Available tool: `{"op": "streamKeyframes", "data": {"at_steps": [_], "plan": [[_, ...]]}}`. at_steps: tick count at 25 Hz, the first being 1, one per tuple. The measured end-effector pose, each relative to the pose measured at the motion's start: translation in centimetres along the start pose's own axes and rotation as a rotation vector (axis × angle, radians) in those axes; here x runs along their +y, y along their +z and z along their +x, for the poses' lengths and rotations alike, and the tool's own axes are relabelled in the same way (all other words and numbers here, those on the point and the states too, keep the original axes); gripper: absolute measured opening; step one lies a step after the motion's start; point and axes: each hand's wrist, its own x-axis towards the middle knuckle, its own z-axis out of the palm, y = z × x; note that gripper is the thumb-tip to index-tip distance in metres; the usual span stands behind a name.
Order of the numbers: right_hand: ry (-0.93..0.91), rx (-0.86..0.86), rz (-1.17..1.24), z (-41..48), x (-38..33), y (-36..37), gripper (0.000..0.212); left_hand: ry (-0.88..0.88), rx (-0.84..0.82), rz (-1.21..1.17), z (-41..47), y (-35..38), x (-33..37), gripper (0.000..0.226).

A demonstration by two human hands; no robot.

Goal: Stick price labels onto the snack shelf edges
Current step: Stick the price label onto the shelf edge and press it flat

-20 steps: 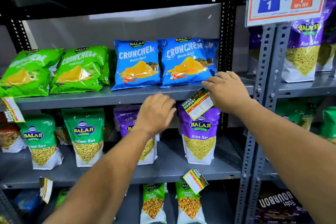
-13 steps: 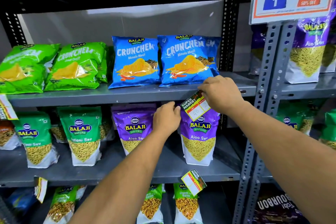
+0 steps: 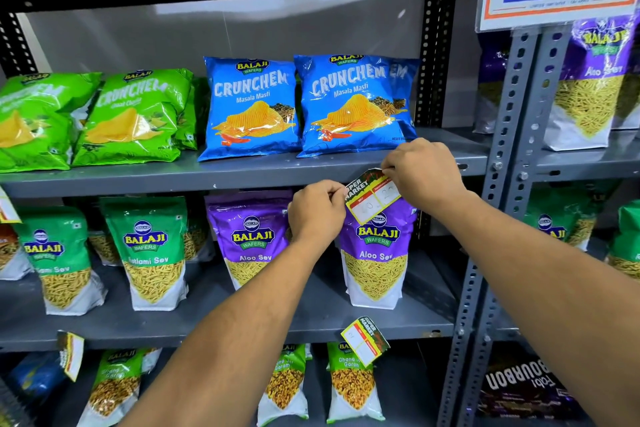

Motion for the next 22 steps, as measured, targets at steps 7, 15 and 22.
{"op": "streamKeyframes", "data": {"at_steps": [7,15,22], "plan": [[0.164,0.008,0.295,-2.9,-0.2,0.9,0.014,0.151,0.004,0.081,0.4,-2.1,0.1,0.010],[0.365,0.021,0.343,-0.7,-1.0,0.4,0.011,0.293,0.127,0.345,2.7,-2.9,1.4,0.013],[0.386,-0.018,0.276,0.1,-0.8,0.6,0.013,0.309,0.098,0.486,4.0,-2.7,1.5,0.011]]}}
